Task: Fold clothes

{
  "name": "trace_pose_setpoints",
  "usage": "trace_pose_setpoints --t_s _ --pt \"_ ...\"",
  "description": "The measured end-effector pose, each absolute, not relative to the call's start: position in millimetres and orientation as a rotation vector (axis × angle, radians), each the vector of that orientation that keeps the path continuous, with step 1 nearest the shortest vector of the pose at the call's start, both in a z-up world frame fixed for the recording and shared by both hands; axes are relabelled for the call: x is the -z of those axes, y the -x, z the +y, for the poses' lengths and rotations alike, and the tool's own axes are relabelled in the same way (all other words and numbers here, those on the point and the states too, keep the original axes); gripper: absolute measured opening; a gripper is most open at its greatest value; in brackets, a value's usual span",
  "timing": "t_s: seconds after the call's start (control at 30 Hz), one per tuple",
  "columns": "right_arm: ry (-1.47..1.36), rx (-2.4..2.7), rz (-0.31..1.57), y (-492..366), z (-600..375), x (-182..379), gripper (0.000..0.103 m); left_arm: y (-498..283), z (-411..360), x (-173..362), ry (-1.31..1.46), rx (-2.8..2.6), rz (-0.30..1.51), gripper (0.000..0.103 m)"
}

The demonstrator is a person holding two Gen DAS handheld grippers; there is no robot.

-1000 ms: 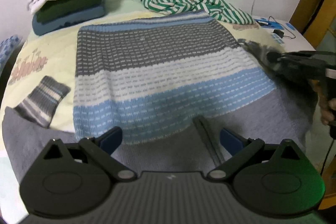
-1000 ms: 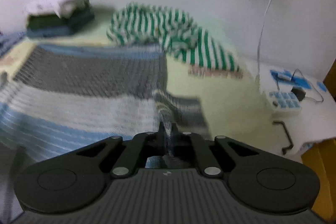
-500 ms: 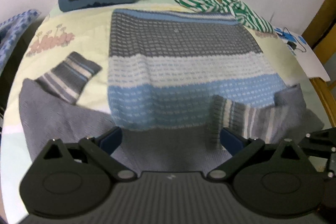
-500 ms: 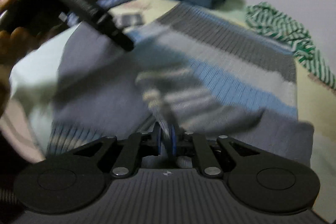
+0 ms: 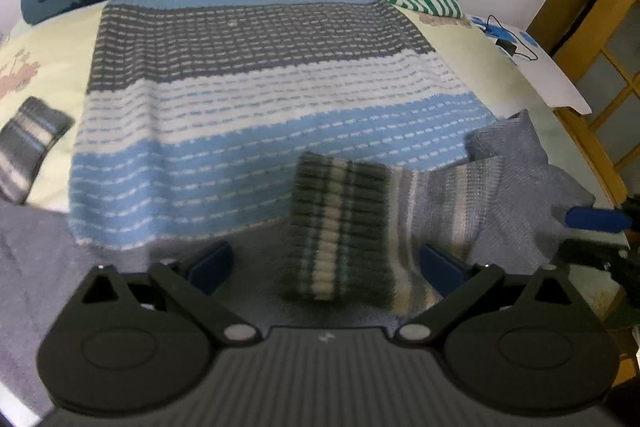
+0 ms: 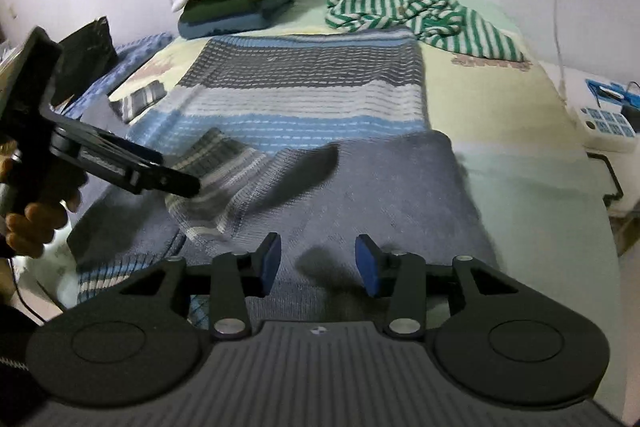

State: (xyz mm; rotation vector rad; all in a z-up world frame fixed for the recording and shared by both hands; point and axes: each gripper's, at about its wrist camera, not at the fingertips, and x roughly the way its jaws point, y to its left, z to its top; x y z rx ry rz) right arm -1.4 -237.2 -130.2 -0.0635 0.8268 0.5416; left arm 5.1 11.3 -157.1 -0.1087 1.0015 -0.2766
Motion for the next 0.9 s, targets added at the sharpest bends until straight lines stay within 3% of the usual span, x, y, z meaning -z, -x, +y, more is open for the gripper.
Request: trace_pose_setpoints --t_s 0.1,0.2,0.23,0.43,0.77,0.9 --pt "0.054 -0.527 0.828 5 -240 132 0.044 -7 3 157 0.128 0.307 0.991 0.096" --pt "0.028 -0.509 0.833 6 -245 134 0.044 -6 -7 155 0.116 0.289 0.973 0.067" --pt "0.019 -0.5 0.83 6 -247 133 0.044 -6 -9 154 0.107 0.274 0.969 0.053" --pt "-0.072 -0.43 0.822 -2 -265 132 0.047 -3 -8 148 0.164 0.221 0.969 0.015" --pt "-0.163 -0.336 0.803 -1 -289 133 0.048 8 -9 81 0.14 0.158 0.789 0.011" --pt "-0.152 -0.339 0.796 5 -295 131 0.056 15 1 52 0.139 0.124 0.71 0.011"
